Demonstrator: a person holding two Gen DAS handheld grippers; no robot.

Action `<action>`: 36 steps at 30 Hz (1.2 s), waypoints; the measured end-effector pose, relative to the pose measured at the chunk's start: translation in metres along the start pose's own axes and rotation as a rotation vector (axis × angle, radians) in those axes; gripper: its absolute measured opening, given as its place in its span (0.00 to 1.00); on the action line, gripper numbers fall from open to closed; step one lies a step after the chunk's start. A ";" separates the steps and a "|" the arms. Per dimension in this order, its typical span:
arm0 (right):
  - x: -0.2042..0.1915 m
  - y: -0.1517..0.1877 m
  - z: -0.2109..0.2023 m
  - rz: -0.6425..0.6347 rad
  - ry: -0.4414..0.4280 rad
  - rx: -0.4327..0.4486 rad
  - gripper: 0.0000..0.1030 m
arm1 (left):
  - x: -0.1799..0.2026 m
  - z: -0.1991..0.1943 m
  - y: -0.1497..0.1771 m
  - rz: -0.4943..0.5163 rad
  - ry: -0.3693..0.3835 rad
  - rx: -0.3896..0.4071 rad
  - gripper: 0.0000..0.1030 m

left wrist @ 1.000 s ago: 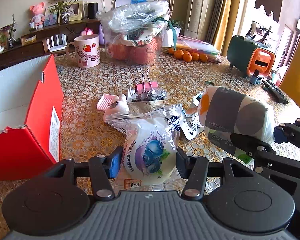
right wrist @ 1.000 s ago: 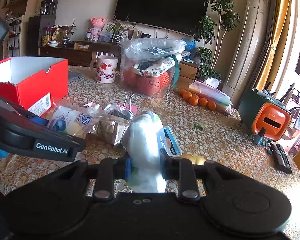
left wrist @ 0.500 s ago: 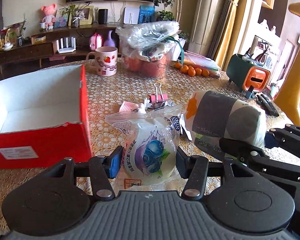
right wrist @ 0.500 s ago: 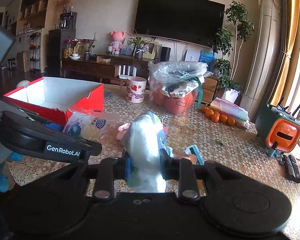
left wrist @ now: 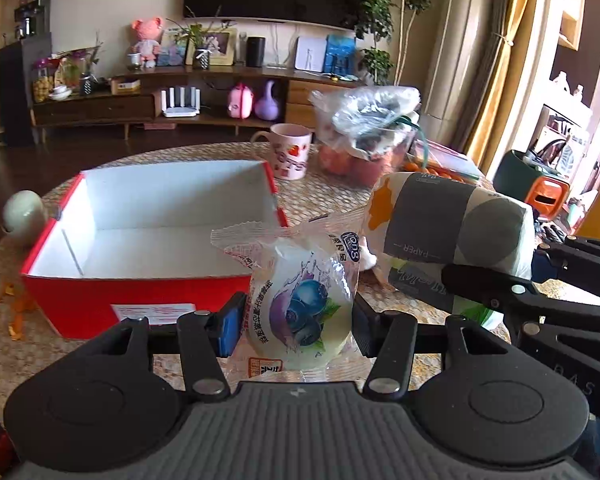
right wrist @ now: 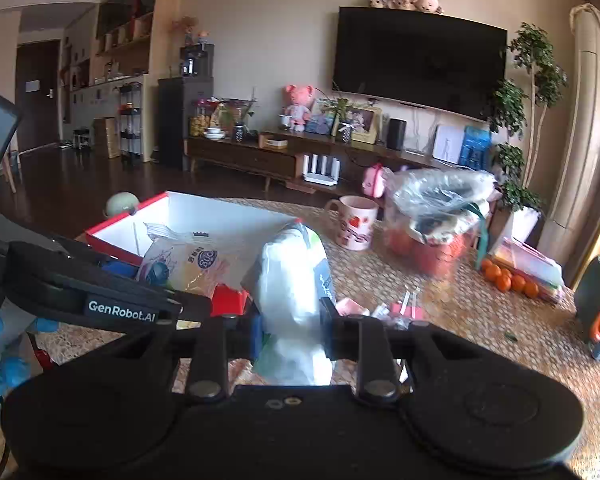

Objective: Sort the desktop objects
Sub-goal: 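Carry both held items over the red shoebox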

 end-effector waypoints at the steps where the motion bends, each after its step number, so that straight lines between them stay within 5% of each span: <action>1: -0.003 -0.004 0.002 -0.004 -0.012 0.003 0.26 | -0.005 -0.003 -0.002 -0.002 -0.007 0.004 0.52; 17: -0.054 -0.057 0.042 -0.078 -0.105 0.040 0.26 | -0.087 -0.010 -0.046 0.008 -0.136 0.003 0.52; 36: -0.089 -0.061 0.136 -0.079 -0.094 -0.078 0.26 | -0.170 0.091 -0.078 0.009 -0.174 -0.153 0.52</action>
Point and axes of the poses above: each gripper's, at about its wrist camera, not at the fingertips, and z roughly the way its jaws point, x to its right, y to its underside, the point moved 2 cm from there along z, roughly the way its jaws point, and after that the axes turned 13 degrees about y, right-handed, at the moved point
